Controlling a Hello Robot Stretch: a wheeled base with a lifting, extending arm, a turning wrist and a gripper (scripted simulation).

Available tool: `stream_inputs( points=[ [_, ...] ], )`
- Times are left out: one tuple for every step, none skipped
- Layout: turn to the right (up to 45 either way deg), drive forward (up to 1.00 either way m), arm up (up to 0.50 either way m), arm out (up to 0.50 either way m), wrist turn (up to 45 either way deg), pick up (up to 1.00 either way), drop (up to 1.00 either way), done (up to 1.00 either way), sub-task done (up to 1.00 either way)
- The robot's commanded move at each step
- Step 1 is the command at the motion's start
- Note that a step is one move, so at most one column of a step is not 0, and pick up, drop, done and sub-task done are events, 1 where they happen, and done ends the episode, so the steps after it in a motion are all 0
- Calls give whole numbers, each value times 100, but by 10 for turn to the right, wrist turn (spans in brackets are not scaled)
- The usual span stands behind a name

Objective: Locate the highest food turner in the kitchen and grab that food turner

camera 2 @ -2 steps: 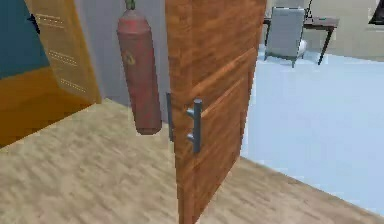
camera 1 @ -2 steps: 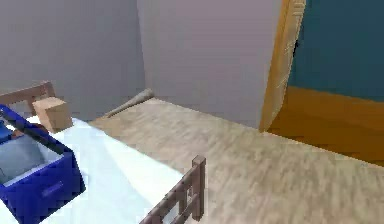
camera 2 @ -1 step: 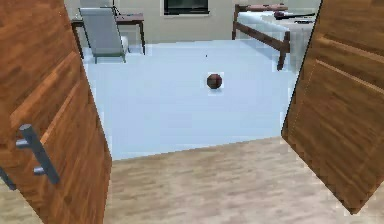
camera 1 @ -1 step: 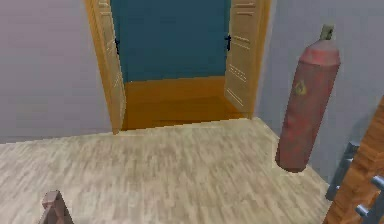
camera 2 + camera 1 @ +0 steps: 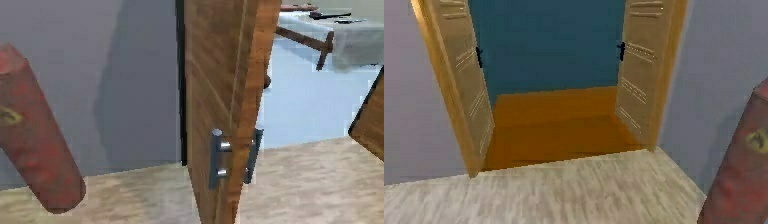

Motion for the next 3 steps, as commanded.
stream_inputs(
  points=[
    [0,100,0,0,0,0,0,0,0],
    [0,100,0,0,0,0,0,0,0],
    [0,85,0,0,0,0,0,0,0]
  ],
)
